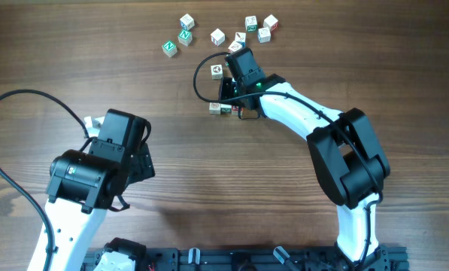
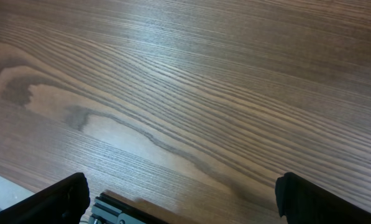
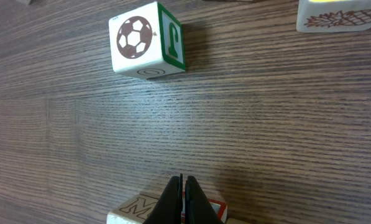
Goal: Form a horizontal line
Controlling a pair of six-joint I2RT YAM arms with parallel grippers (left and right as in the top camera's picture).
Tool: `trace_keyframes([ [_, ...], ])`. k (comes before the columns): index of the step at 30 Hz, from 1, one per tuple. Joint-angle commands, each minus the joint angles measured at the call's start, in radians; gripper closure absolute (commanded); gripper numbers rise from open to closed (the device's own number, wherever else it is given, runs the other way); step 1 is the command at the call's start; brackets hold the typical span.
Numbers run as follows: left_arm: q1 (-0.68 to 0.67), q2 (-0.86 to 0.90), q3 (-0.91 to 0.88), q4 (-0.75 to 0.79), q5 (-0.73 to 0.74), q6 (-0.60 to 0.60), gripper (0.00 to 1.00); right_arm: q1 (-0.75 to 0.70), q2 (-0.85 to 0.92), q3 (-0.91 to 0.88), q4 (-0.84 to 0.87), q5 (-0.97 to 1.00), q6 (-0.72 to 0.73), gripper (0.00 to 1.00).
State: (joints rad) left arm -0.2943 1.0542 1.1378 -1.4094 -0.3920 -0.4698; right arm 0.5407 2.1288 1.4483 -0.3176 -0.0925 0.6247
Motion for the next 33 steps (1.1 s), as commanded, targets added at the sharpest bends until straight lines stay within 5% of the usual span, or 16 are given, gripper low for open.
trace_keyframes([
  [1,0.005,-0.007,-0.006,0.002,-0.002,-0.016,0.0,0.006,0.022,0.019,-0.001,0.003,0.003,0.95],
  [33,0.005,-0.007,-0.006,0.002,-0.002,-0.016,0.0,0.006,-0.006,0.027,-0.005,-0.032,-0.076,0.95],
])
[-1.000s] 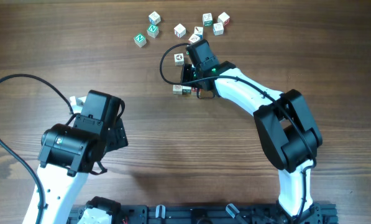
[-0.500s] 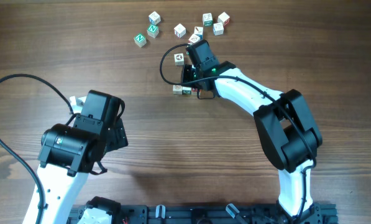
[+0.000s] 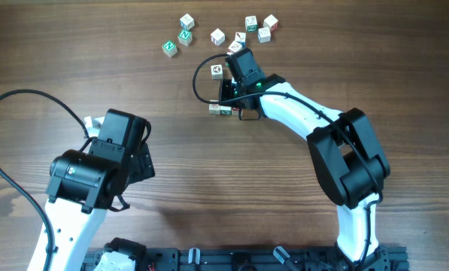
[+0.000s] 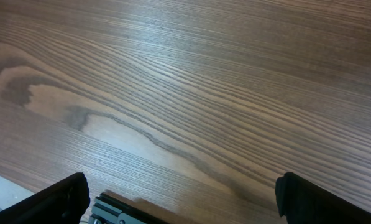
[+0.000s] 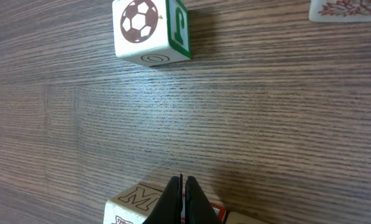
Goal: Form a horizontal line
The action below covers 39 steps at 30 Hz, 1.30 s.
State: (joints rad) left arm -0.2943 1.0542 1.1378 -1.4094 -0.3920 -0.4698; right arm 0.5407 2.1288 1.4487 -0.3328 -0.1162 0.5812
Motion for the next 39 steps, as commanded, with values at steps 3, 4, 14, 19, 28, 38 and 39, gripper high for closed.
trace_keyframes([
  [3,0.005,-0.007,-0.006,0.002,-0.002,-0.016,0.0,0.006,-0.009,0.029,0.007,-0.008,-0.033,0.95],
  [4,0.005,-0.007,-0.006,0.002,-0.002,-0.016,0.0,0.006,-0.009,0.03,0.007,0.003,-0.032,0.95],
  [14,0.005,-0.007,-0.006,0.002,-0.002,-0.016,0.0,0.015,-0.06,0.114,-0.037,0.043,-0.08,0.95],
  [19,0.005,-0.007,-0.006,0.002,-0.002,-0.016,0.0,0.05,-0.056,0.113,-0.053,0.011,-0.069,0.95],
  [28,0.005,-0.007,-0.006,0.002,-0.002,-0.016,0.0,0.133,-0.024,0.112,-0.041,0.048,-0.054,0.95],
  [38,0.005,-0.007,-0.006,0.002,-0.002,-0.016,0.0,0.166,0.028,0.111,-0.043,0.049,-0.045,0.95],
  [39,0.005,-0.007,-0.006,0.002,-0.002,-0.016,0.0,0.167,0.036,0.111,-0.043,0.05,-0.042,0.95],
])
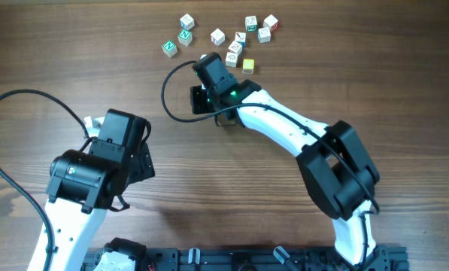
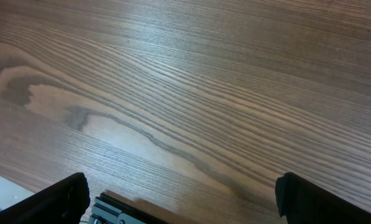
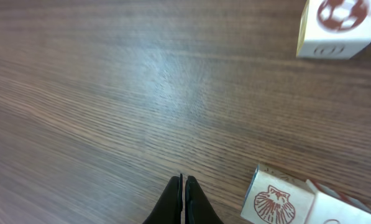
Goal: Form a horizontal line
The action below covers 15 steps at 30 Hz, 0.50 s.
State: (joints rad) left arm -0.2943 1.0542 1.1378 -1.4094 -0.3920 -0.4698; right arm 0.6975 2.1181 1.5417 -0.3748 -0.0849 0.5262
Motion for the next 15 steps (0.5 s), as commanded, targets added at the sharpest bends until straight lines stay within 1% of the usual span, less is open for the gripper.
trace_keyframes([
  [1,0.005,-0.007,-0.006,0.002,-0.002,-0.016,0.0,0.01,0.051,0.018,0.0,0.019,0.022,0.95],
  [15,0.005,-0.007,-0.006,0.002,-0.002,-0.016,0.0,0.01,0.053,0.018,-0.049,0.1,0.021,0.95],
])
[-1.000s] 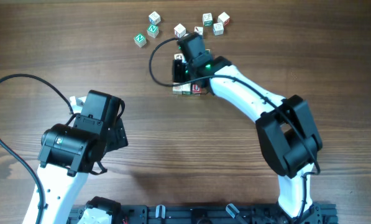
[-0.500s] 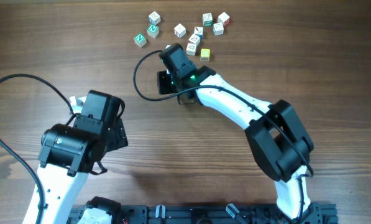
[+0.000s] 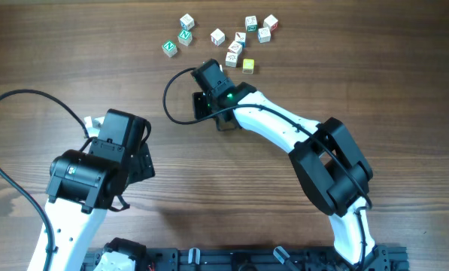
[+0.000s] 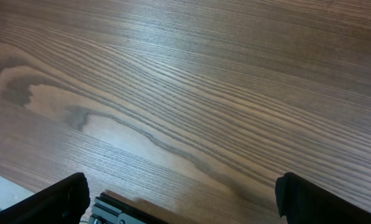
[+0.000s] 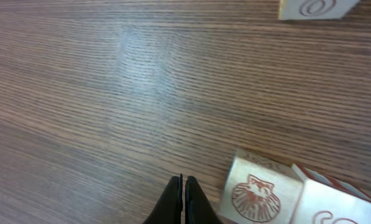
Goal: Form a horizontal line
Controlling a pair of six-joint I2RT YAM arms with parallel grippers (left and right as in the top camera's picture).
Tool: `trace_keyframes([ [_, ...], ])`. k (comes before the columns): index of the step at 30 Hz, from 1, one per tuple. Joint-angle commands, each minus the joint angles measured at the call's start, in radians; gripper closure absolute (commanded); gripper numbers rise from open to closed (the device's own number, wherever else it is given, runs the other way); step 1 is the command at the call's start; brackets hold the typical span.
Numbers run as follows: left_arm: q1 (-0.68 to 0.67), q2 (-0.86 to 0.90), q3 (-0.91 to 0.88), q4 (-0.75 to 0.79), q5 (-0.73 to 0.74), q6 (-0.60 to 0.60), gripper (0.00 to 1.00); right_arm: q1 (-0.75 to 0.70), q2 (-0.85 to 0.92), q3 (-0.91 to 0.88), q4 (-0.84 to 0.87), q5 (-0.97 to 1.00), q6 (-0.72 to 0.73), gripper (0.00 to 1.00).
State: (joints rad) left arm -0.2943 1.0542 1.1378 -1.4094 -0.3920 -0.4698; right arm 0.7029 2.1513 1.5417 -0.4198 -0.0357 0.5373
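Several small picture cubes point(image 3: 218, 36) lie scattered at the far side of the wooden table point(image 3: 359, 90). My right gripper point(image 5: 184, 186) is shut with nothing in it, low over bare wood. Just right of its tips stands a cube with a red shell point(image 5: 260, 193), and a second cube point(image 5: 337, 205) touches it on the right. Another white cube point(image 5: 316, 7) shows at the top edge. In the overhead view the right wrist point(image 3: 209, 77) covers these cubes. My left gripper point(image 4: 182, 199) stands open over bare wood at the near left.
A black cable point(image 3: 171, 90) loops left of the right wrist. The left arm point(image 3: 96, 169) fills the near left, with its cable point(image 3: 6, 113) arcing beside it. A yellow cube point(image 3: 247, 65) lies just behind the right arm.
The right wrist view has shifted a little: the shell cube looks larger and nearer the tips, and the far white cube has slid to the top edge. The left arm has not moved.
My right gripper was shut over a short row of cubes, with a football cube ahead of it, and stayed there a second later. Then it stood to the left of that row, the shell cube at its right. Now it sits close beside that cube.
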Motion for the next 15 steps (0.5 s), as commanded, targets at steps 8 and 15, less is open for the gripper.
trace_keyframes([
  [8,0.005,-0.007,-0.006,0.002,-0.002,-0.016,0.0,0.005,0.02,0.018,-0.025,0.083,0.008,0.96],
  [15,0.005,-0.007,-0.006,0.002,-0.002,-0.016,0.0,0.005,0.02,0.018,-0.049,0.092,-0.008,0.95],
])
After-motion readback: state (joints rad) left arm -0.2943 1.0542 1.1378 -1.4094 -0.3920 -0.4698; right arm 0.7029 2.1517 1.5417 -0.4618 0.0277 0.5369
